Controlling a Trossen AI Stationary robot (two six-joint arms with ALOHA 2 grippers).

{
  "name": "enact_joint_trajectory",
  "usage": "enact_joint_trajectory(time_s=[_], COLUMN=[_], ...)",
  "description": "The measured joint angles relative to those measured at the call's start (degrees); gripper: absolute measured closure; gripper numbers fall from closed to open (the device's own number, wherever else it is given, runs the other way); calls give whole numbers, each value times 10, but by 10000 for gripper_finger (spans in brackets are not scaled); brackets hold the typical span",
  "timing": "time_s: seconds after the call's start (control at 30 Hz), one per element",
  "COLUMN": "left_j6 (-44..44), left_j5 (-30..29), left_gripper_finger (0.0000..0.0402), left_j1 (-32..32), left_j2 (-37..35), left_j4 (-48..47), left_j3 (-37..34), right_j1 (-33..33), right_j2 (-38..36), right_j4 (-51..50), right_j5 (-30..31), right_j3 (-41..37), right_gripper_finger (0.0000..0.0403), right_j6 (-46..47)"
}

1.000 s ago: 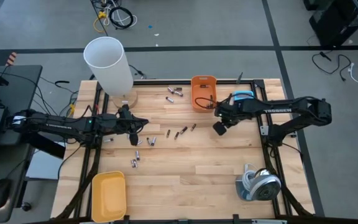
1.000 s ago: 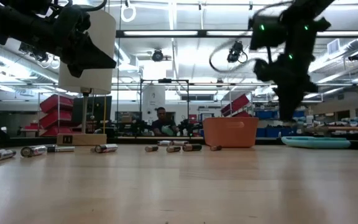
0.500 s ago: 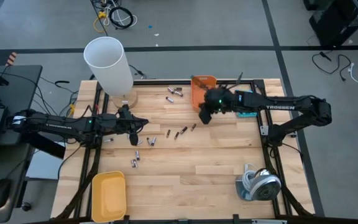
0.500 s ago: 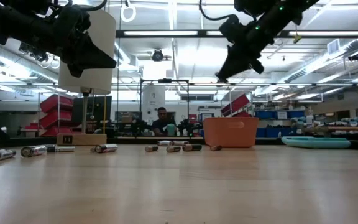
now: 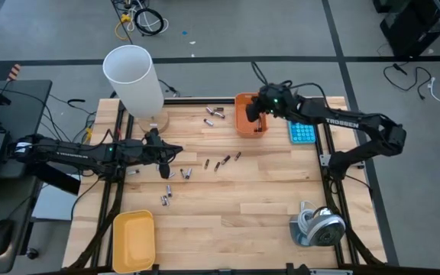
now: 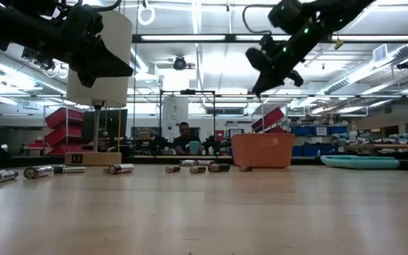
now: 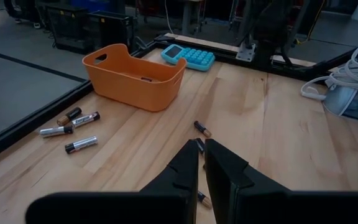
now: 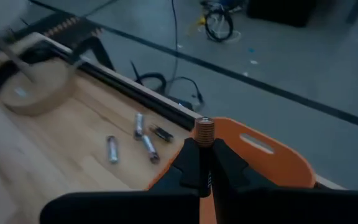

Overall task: Sort batteries
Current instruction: Put the black battery into the orange bin

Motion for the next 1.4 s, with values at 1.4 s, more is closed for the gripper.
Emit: enact_joint_trajectory(time_s=[1.4], left_j6=[0], left_j5=[0], left_gripper_finger=[371], left_j1=[0], left_j2=[0], left_j4=[10], left_j3=[0], right_j1=[-44], right_j2=[251], right_j4=[-130], right_j5=[-9], right_j3=[113], right_gripper_finger=[327], right_j6=[31])
